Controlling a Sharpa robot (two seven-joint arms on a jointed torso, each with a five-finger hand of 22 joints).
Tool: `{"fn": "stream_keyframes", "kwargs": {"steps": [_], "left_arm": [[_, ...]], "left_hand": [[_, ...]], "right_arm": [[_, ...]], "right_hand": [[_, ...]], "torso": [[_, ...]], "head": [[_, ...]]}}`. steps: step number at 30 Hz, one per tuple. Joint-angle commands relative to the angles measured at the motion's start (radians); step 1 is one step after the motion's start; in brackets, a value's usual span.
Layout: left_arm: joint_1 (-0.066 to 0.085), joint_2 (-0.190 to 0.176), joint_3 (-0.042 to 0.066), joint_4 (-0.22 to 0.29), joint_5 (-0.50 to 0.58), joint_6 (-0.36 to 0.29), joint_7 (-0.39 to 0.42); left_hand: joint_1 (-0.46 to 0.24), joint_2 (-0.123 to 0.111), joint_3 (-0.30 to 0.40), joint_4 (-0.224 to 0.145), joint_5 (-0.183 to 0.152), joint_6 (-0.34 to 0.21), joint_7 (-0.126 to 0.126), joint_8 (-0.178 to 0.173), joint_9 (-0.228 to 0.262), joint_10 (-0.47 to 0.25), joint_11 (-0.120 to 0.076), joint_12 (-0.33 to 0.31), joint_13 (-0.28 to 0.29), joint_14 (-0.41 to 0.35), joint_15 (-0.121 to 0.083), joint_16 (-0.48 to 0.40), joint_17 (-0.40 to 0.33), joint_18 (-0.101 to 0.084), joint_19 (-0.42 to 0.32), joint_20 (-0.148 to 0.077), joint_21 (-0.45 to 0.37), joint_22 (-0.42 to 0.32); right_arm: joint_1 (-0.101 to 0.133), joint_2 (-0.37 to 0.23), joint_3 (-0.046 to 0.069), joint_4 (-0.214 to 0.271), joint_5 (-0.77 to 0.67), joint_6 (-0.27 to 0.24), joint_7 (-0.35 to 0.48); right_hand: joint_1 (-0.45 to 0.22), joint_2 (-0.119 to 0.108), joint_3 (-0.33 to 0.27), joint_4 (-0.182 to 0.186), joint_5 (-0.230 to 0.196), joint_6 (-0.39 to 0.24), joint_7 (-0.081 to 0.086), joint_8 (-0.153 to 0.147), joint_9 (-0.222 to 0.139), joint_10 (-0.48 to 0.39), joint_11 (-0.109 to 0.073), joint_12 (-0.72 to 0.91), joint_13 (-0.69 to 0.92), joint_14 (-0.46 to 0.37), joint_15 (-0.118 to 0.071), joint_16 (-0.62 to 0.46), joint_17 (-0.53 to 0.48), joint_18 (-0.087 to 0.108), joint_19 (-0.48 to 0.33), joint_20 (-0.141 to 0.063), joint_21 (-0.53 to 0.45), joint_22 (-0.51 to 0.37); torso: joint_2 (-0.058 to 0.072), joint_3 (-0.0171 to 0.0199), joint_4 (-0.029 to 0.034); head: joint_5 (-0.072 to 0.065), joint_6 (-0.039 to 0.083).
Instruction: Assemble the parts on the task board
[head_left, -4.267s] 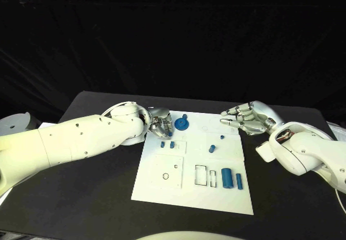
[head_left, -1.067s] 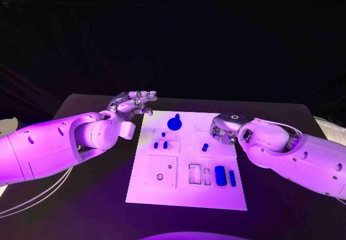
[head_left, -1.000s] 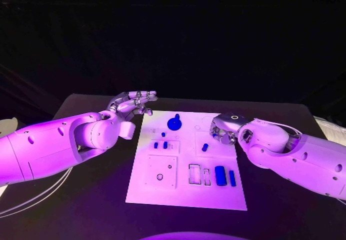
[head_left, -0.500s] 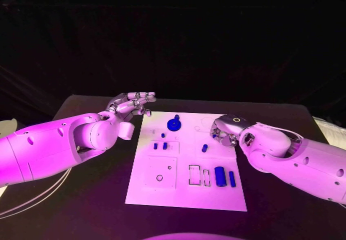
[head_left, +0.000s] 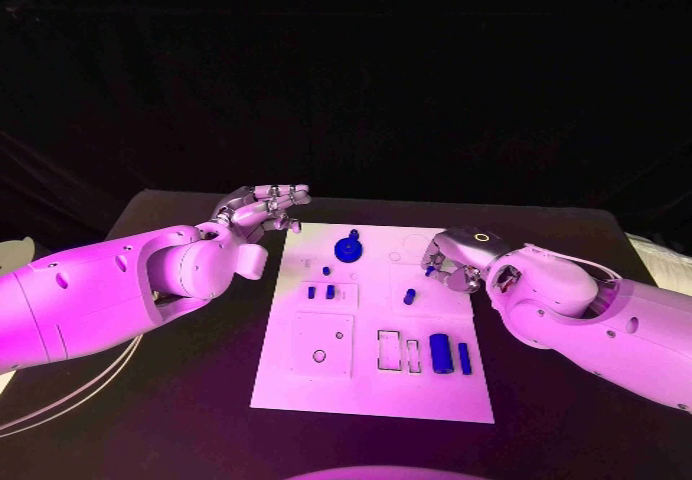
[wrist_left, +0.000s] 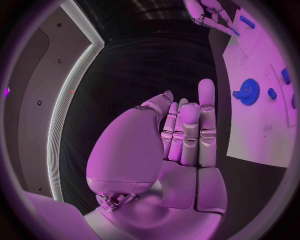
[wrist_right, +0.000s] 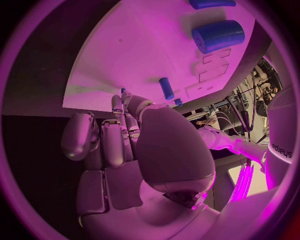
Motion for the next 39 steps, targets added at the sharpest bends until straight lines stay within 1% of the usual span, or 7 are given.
{"fn": "stream_keyframes", "kwargs": {"steps": [1, 7, 12, 16, 21, 30, 39], "left_arm": [[0.000, 0.002, 0.001, -0.003, -0.004, 0.006, 0.002], [0.000, 0.003, 0.001, -0.004, -0.004, 0.008, 0.003], [0.000, 0.005, 0.001, -0.001, -0.004, 0.010, 0.003], [0.000, 0.007, 0.001, 0.003, -0.004, 0.012, 0.003], [0.000, 0.010, 0.001, 0.007, -0.004, 0.014, 0.003], [0.000, 0.011, 0.001, 0.016, -0.004, 0.017, 0.003], [0.000, 0.013, 0.001, 0.021, -0.004, 0.020, 0.002]], "left_hand": [[0.004, -0.001, 0.005, 0.002, 0.004, -0.003, 0.004, 0.005, -0.001, -0.005, 0.002, 0.006, 0.000, -0.005, 0.000, -0.004, -0.001, 0.010, -0.005, -0.003, -0.006, -0.001], [0.004, -0.001, 0.005, 0.002, 0.004, -0.003, 0.004, 0.005, -0.001, -0.005, 0.002, 0.006, 0.000, -0.005, 0.000, -0.004, -0.001, 0.010, -0.005, -0.003, -0.006, -0.001], [0.004, -0.001, 0.005, 0.002, 0.004, -0.003, 0.004, 0.005, -0.001, -0.005, 0.002, 0.006, 0.000, -0.005, 0.000, -0.004, -0.001, 0.010, -0.005, -0.003, -0.006, -0.001], [0.003, -0.001, 0.006, 0.001, 0.004, -0.004, 0.005, 0.005, -0.001, -0.006, 0.002, 0.006, 0.000, -0.005, 0.000, -0.004, -0.001, 0.010, -0.004, -0.003, -0.006, -0.001], [0.003, -0.001, 0.006, 0.001, 0.004, -0.004, 0.005, 0.005, -0.001, -0.006, 0.002, 0.006, 0.000, -0.005, 0.000, -0.004, -0.001, 0.010, -0.004, -0.003, -0.006, -0.001], [0.002, -0.002, 0.007, 0.001, 0.004, -0.004, 0.005, 0.005, -0.001, -0.007, 0.003, 0.006, -0.001, -0.005, 0.000, -0.003, -0.001, 0.010, -0.004, -0.003, -0.006, -0.002], [0.001, -0.003, 0.007, 0.001, 0.004, -0.005, 0.005, 0.005, -0.001, -0.008, 0.003, 0.007, -0.001, -0.006, 0.001, -0.005, -0.004, 0.010, -0.005, -0.002, -0.006, -0.002]], "right_arm": [[0.001, -0.005, 0.004, 0.028, 0.003, -0.022, -0.002], [0.001, -0.008, 0.013, 0.089, 0.002, -0.036, -0.001], [0.001, 0.013, 0.016, 0.136, -0.001, -0.038, 0.005], [-0.002, 0.045, 0.016, 0.151, -0.001, -0.030, 0.013], [-0.018, 0.085, 0.012, 0.151, 0.002, -0.012, 0.025], [-0.077, 0.157, -0.005, 0.120, 0.009, 0.014, 0.049], [-0.108, 0.201, -0.014, 0.092, 0.017, 0.038, 0.066]], "right_hand": [[-0.010, -0.003, 0.008, -0.002, 0.003, 0.004, 0.000, 0.001, 0.000, 0.021, -0.015, -0.002, -0.001, 0.056, -0.008, -0.002, 0.000, 0.007, 0.009, 0.001, 0.006, 0.001], [-0.011, -0.003, 0.011, -0.005, 0.003, 0.004, 0.000, 0.000, 0.001, 0.022, -0.015, -0.003, -0.003, 0.057, -0.009, -0.001, 0.001, 0.007, 0.010, 0.000, 0.007, 0.003], [-0.011, -0.003, 0.012, -0.006, 0.003, 0.005, 0.000, 0.000, 0.001, 0.023, -0.015, -0.004, -0.003, 0.057, -0.009, -0.001, 0.001, 0.007, 0.010, -0.001, 0.007, 0.003], [-0.011, -0.003, 0.016, -0.009, 0.003, 0.005, 0.001, -0.001, 0.001, 0.023, -0.015, -0.005, -0.004, 0.057, -0.009, -0.001, 0.001, 0.007, 0.010, -0.001, 0.007, 0.002], [-0.011, -0.003, 0.019, -0.012, 0.003, 0.004, 0.001, -0.002, 0.001, 0.023, -0.014, -0.006, -0.006, 0.057, -0.009, -0.001, 0.001, 0.008, 0.009, -0.002, 0.006, 0.001], [-0.013, -0.002, 0.024, -0.016, 0.003, 0.002, 0.003, -0.004, 0.001, 0.022, -0.013, -0.008, -0.008, 0.056, -0.008, -0.001, 0.000, 0.008, 0.008, -0.003, 0.005, -0.001], [-0.015, -0.003, 0.026, -0.019, 0.003, 0.001, 0.004, -0.006, 0.001, 0.021, -0.012, -0.010, -0.009, 0.056, -0.008, -0.002, -0.001, 0.008, 0.008, -0.003, 0.004, -0.003]], "torso": [[-0.001, 0.0001, -0.0001], [-0.001, -0.0008, 0.0023], [0.000, -0.0003, 0.0028], [0.000, -0.0019, 0.0011], [0.000, -0.0024, 0.0022], [0.001, -0.0023, 0.0004], [0.000, -0.0016, 0.0014]], "head": [[0.001, -0.001], [0.006, -0.001], [0.019, -0.002], [0.030, -0.007], [0.045, -0.014], [0.066, -0.027], [0.071, -0.035]]}}
